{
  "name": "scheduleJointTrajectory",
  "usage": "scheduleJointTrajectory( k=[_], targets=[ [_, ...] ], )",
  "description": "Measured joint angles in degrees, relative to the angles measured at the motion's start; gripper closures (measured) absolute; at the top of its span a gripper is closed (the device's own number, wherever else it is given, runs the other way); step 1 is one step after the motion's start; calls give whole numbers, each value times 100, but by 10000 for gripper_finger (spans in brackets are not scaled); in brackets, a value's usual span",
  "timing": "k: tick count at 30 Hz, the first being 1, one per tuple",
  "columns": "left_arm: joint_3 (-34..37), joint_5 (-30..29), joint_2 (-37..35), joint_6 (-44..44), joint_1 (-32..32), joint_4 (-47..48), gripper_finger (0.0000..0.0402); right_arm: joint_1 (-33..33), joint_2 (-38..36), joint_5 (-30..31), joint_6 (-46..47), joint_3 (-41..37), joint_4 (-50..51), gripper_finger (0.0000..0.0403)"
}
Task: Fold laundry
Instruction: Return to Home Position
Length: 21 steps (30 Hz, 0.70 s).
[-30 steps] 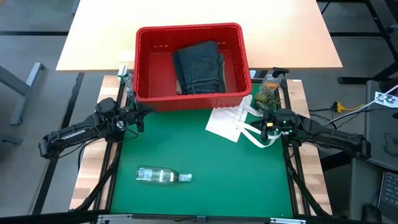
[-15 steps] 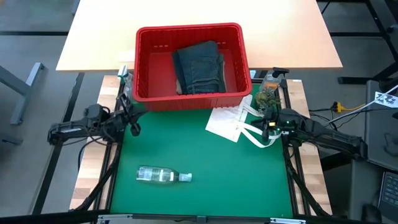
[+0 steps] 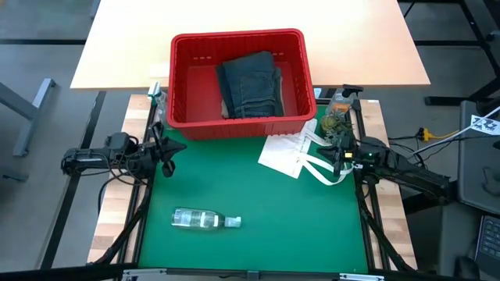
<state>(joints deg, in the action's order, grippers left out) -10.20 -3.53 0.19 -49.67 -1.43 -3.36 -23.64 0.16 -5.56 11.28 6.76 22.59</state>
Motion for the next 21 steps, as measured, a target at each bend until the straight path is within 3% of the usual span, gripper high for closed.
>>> scheduleJointTrajectory(
  k=[21],
  targets=[
    [-2, -1, 0, -40, -4, -93, 398, 0, -2, -1, -1, 2, 15, 368]
  ],
)
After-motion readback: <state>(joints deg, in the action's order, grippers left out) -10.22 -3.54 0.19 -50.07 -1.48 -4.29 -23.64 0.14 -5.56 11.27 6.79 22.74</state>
